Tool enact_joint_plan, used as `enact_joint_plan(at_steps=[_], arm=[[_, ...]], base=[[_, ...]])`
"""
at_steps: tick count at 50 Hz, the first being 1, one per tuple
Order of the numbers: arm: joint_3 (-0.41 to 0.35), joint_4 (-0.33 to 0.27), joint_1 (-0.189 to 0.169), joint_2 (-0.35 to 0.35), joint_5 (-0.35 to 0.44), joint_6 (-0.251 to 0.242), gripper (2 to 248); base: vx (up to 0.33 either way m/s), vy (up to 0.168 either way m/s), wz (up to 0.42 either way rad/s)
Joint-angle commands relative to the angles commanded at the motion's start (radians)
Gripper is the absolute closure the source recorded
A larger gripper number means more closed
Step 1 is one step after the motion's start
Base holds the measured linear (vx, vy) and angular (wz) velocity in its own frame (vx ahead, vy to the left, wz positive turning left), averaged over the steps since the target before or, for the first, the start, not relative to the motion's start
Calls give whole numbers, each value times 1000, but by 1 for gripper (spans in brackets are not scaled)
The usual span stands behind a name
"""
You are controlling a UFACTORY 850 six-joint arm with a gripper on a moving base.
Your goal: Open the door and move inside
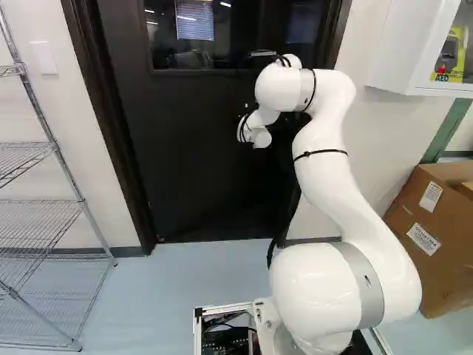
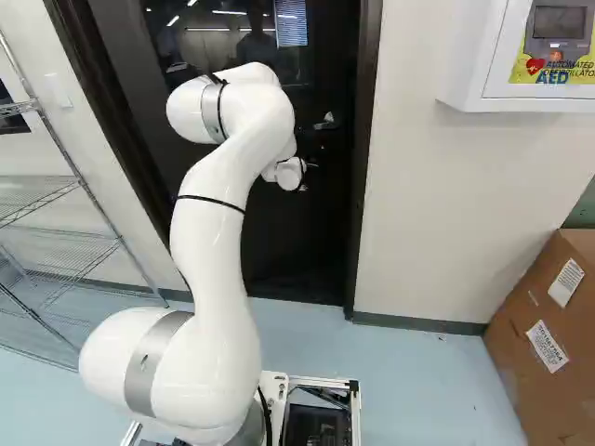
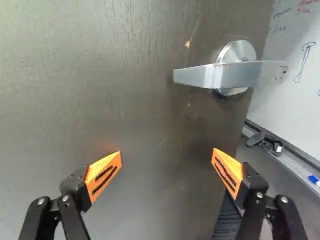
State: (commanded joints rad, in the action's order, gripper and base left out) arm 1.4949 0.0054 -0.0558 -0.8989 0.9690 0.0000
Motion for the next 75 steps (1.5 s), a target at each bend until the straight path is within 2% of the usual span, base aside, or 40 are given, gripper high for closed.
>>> enact_joint_plan(at_steps=[13, 25, 33, 75], arm=[[97, -14, 14, -66, 0, 0, 3], [107, -14, 17, -73, 0, 0, 3], [66, -14, 17, -45, 0, 0, 3], [-246, -14, 13, 173, 0, 0, 3]], base=[[0, 0, 0], [0, 0, 0], [0, 0, 0], [0, 0, 0]])
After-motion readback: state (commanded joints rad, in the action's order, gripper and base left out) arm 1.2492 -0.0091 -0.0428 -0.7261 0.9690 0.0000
